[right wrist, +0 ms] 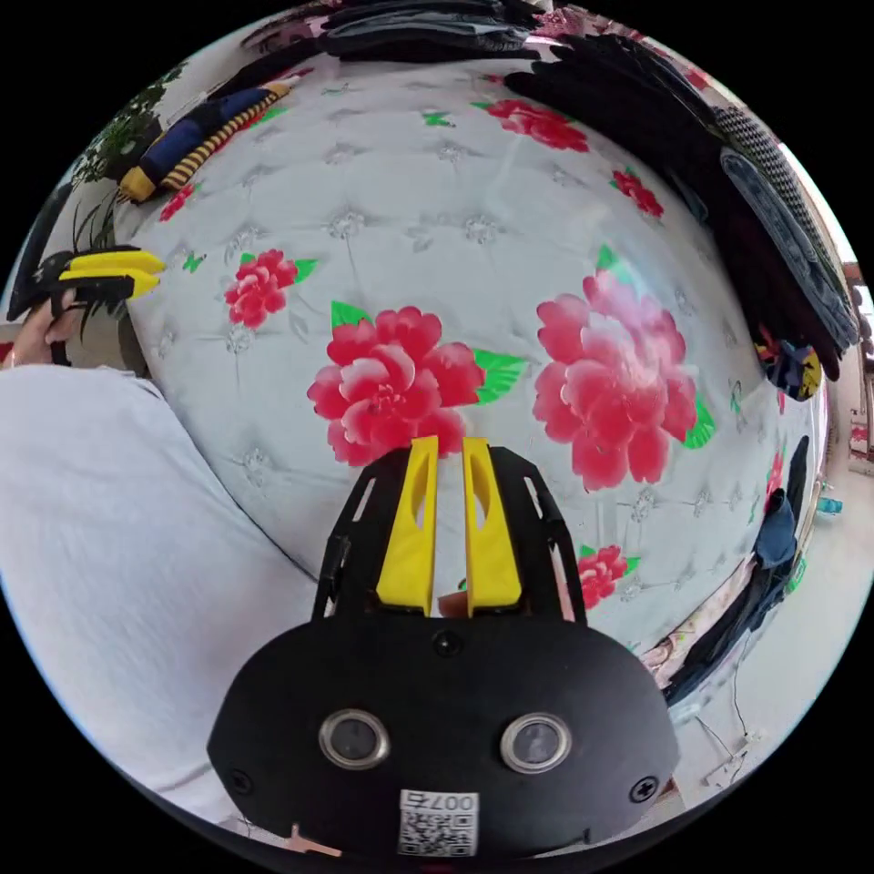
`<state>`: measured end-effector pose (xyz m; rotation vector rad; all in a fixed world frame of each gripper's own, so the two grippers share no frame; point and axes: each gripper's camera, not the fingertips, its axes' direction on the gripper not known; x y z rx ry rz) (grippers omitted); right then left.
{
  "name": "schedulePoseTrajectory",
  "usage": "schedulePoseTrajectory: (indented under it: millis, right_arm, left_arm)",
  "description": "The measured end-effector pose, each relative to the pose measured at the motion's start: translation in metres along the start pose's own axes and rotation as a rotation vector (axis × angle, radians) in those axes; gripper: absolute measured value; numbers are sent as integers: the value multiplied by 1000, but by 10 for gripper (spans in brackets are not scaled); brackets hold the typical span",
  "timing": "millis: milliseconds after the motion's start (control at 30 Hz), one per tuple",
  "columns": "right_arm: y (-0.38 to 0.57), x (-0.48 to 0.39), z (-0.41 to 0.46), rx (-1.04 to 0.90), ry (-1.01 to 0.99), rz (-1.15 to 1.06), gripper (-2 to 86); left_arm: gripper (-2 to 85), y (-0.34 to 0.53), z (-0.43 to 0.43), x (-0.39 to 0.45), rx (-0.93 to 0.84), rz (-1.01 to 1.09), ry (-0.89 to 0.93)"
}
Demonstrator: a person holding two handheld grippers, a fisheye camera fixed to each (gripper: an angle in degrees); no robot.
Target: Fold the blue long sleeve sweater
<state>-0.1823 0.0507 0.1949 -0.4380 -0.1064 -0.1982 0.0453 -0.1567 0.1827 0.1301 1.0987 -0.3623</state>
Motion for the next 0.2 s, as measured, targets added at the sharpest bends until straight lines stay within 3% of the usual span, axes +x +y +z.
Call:
schedulePoseTrajectory:
  millis: [100,200]
  right_arm:
    - [30,1,1,178,-66,83,50]
    - [36,33,-4,287,-352,282,58]
  left_arm:
    - [84,-35,35,45,-56,65,-26]
    - [85,-63,70,91,-104,109,-72]
